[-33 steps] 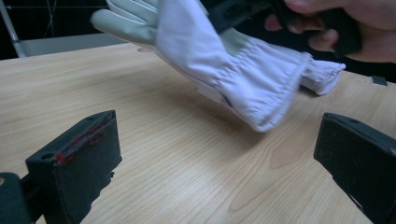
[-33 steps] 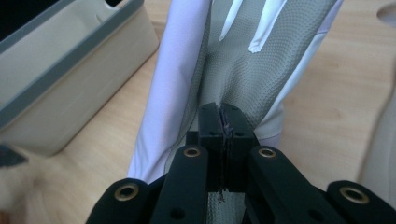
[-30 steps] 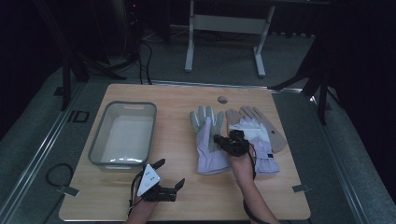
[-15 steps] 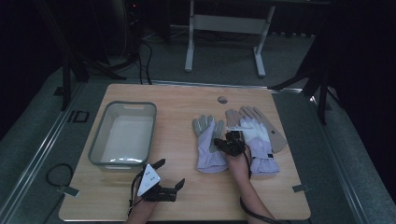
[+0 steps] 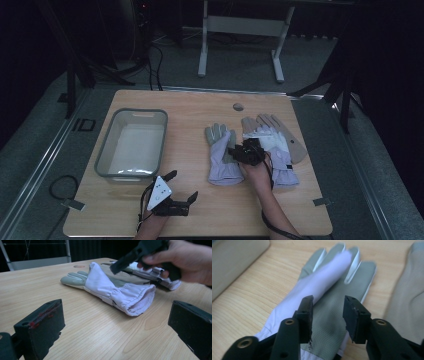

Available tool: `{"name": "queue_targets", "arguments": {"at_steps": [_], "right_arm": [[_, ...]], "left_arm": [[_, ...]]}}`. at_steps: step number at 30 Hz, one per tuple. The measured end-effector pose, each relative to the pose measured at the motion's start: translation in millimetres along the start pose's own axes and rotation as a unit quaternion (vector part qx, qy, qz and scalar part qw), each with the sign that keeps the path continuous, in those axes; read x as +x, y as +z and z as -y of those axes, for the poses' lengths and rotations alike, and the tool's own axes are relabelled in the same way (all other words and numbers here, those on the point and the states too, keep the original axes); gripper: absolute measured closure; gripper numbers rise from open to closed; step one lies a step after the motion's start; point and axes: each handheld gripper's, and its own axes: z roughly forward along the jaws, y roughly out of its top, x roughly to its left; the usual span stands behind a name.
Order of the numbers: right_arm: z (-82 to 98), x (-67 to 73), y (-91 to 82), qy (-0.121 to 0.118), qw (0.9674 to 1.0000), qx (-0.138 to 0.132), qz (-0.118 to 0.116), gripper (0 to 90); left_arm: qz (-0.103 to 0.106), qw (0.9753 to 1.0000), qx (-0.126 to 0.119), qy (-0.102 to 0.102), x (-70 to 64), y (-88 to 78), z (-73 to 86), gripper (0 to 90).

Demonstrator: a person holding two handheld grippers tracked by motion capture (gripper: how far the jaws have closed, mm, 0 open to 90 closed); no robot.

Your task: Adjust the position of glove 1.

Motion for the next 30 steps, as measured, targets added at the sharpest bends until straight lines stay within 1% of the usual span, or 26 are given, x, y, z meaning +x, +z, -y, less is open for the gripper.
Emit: {"name": "queue_targets", "arguments": {"at_steps": [3, 4, 5, 6, 7, 9, 10, 12, 13, 14, 20, 25, 28, 29, 30], "right_arm": [[-7.7, -3.1, -13.8, -0.015, 0.9999, -0.008, 0.0, 55.8], [-7.7, -3.1, -13.8, -0.015, 0.9999, -0.008, 0.0, 55.8], [-10.2, -4.4, -18.1, -0.023, 0.9996, -0.011, 0.006, 53.3], [-14.7, -7.9, -27.7, -0.032, 0.9993, -0.016, 0.011, 51.2], [-16.8, -10.2, -32.3, -0.034, 0.9992, -0.014, 0.016, 50.6], [-19.9, -15.5, -41.3, -0.043, 0.9988, -0.018, 0.015, 50.9], [-21.0, -18.2, -45.6, -0.047, 0.9985, -0.018, 0.021, 52.3], [-22.0, -24.2, -53.9, -0.059, 0.9979, -0.017, 0.021, 52.6], [-22.1, -27.2, -57.7, -0.061, 0.9978, -0.015, 0.022, 53.0], [-21.7, -30.4, -61.3, -0.065, 0.9976, -0.011, 0.02, 52.9], [-15.1, -52.1, -77.4, -0.079, 0.9964, 0.002, 0.031, 53.9], [-7.4, -69.2, -86.0, -0.082, 0.9957, 0.012, 0.042, 54.1], [-3.3, -79.5, -90.2, -0.086, 0.9945, 0.025, 0.055, 55.2], [-1.7, -83.2, -91.7, -0.084, 0.9943, 0.028, 0.059, 56.1], [0.1, -87.5, -93.1, -0.081, 0.9947, 0.03, 0.057, 56.4]], "left_arm": [[-0.001, 1.0, 0.0, 0.0, -0.2, 0.0, 0.0, 0.5], [-0.001, 1.0, 0.0, 0.0, -0.2, 0.0, 0.0, 0.6], [-0.001, 1.0, 0.0, 0.0, 0.0, 0.0, 0.0, 0.6], [-0.001, 1.0, 0.0, 0.0, 0.0, 0.0, 0.0, 0.6], [-0.001, 1.0, 0.0, -0.001, 0.0, 0.0, 0.0, 0.6], [-0.001, 1.0, 0.0, 0.0, 0.0, 0.0, 0.0, 0.6], [-0.001, 1.0, 0.0, 0.0, -0.1, 0.0, 0.0, 0.5], [-0.001, 1.0, 0.0, 0.0, 0.0, 0.0, 0.0, 0.5], [-0.001, 1.0, 0.0, 0.0, -0.1, 0.0, 0.0, 0.5], [-0.001, 1.0, 0.0, 0.0, -0.1, 0.0, 0.0, 0.5], [-0.002, 1.0, 0.0, 0.0, -0.1, 0.0, 0.0, 0.6], [-0.002, 1.0, 0.001, -0.001, -0.1, 0.1, 0.0, 0.6], [-0.002, 1.0, 0.001, -0.001, 0.0, 0.1, 0.0, 0.6], [-0.002, 1.0, 0.0, -0.001, -0.1, 0.1, 0.0, 0.6], [-0.002, 1.0, 0.0, 0.0, -0.1, 0.0, 0.0, 0.6]]}}
